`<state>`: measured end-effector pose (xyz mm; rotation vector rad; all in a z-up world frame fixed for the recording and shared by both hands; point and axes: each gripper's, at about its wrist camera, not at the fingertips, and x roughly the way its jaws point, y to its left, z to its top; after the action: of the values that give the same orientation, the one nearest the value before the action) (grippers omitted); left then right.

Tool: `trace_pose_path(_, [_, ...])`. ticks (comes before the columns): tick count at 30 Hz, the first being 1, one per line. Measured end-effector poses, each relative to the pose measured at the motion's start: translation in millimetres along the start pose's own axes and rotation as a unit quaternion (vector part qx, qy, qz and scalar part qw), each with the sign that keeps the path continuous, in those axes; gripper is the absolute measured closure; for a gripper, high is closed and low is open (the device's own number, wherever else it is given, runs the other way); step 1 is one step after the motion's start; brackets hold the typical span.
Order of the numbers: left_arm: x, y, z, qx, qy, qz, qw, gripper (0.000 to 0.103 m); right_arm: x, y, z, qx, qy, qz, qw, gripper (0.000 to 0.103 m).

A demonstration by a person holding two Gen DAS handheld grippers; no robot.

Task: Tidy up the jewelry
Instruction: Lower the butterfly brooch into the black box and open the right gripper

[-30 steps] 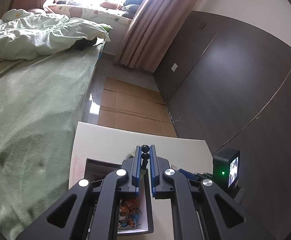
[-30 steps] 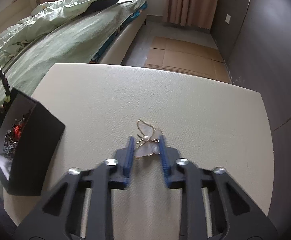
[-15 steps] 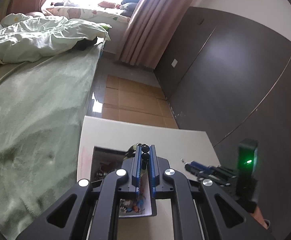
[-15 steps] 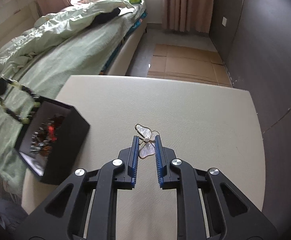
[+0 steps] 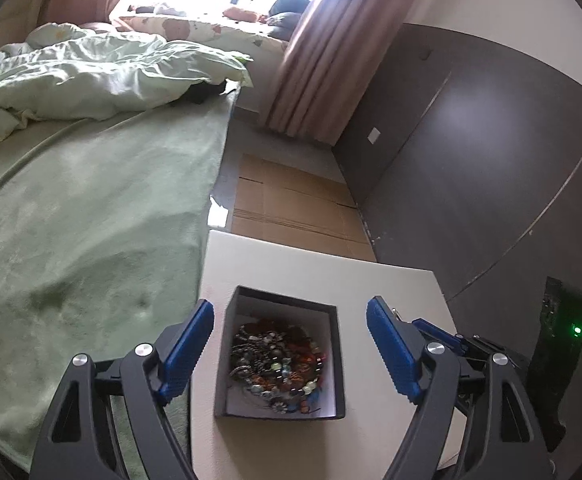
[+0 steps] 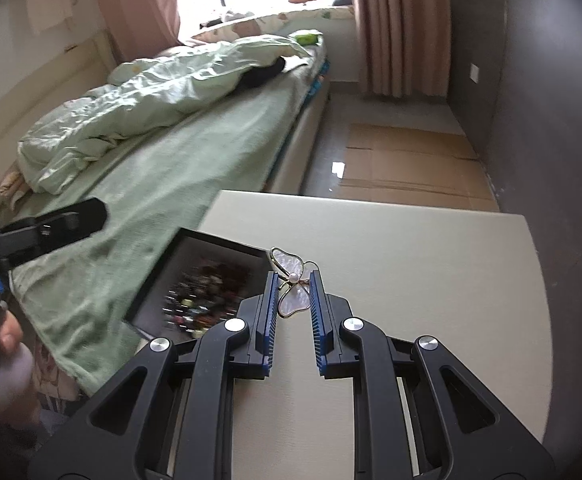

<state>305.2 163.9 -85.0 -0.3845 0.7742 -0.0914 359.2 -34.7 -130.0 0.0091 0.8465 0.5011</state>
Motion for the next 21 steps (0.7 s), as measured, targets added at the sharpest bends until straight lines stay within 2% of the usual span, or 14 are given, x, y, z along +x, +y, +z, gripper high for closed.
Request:
trace_pose_path(4, [-2.1, 9.0, 0.9, 0.0, -0.002, 0.021, 0.9998, 0.027, 7.4, 18.5, -1.5, -0.012, 0.002, 0.013, 1.0, 0.086])
trace_pose_path(14, [-7.1, 30.8, 0.7, -0.015, -0.002, 0.034, 0.9993, 0.027, 35.3, 56.8, -1.0, -0.031, 0.023, 0.031, 0.999, 0.084])
trace_pose_path(15, [-7.6, 32.0, 1.0, -0.014, -0.002, 0.034, 0.9993, 0.027, 39.3, 58.2, 0.7, -0.03, 0.029, 0.032, 0.999, 0.062])
trace_pose_path(16, [-7.5, 31.0, 0.9, -0.014, -0.002, 0.035, 0.9993, 0.027, 43.5, 57.1, 2.8, -0.023, 0.038, 0.033, 0.998, 0.043])
trace_pose_path(17, [-7.5, 31.7, 1.2, -0.015, -0.002, 0.036, 0.9992, 0.027, 43.5, 55.4, 3.3, -0.015, 0.038, 0.032, 0.999, 0.02])
trace_pose_path(19, [-9.1, 33.6, 1.8, -0.016, -0.002, 0.037, 0.9992, 0.027, 36.0, 46.4, 4.8, 0.006, 0.018, 0.033, 0.999, 0.018])
trace_pose_path(21, [-11.7, 34.2, 2.7, -0.018, -0.004, 0.036, 0.9992, 0.027, 30.0, 36.4, 6.6, 0.021, 0.02, 0.036, 0.999, 0.018])
